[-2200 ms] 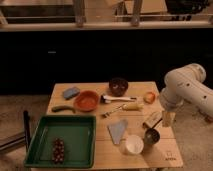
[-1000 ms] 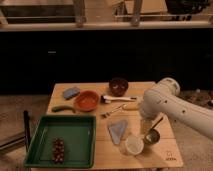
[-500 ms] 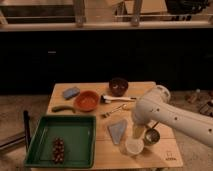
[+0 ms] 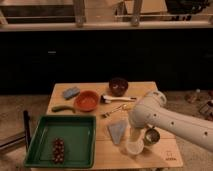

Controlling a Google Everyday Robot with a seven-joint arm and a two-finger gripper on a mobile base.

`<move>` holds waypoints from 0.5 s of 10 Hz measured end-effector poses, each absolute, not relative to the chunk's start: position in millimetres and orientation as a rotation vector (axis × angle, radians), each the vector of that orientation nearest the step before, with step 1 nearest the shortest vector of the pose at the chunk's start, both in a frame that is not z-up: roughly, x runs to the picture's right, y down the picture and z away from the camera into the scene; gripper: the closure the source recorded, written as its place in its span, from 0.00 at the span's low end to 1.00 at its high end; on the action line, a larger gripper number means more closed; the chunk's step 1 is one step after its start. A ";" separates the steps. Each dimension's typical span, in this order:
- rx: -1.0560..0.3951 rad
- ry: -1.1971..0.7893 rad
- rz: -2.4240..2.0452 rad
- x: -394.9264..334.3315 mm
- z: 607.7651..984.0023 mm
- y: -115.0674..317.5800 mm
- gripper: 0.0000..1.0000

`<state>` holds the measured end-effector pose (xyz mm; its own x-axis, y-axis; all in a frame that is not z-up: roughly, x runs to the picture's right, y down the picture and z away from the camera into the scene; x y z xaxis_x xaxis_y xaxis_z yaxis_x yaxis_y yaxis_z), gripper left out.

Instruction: Wipe tray with towel

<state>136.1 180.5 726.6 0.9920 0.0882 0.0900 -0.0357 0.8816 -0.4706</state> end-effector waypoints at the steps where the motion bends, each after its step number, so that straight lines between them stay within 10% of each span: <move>1: -0.479 -0.108 0.066 135.7 720.4 174.5 0.20; 5: -0.474 -0.108 0.089 121.8 706.4 163.1 0.20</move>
<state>121.8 163.1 706.4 0.9904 0.1109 0.0829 -0.0608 0.8862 -0.4592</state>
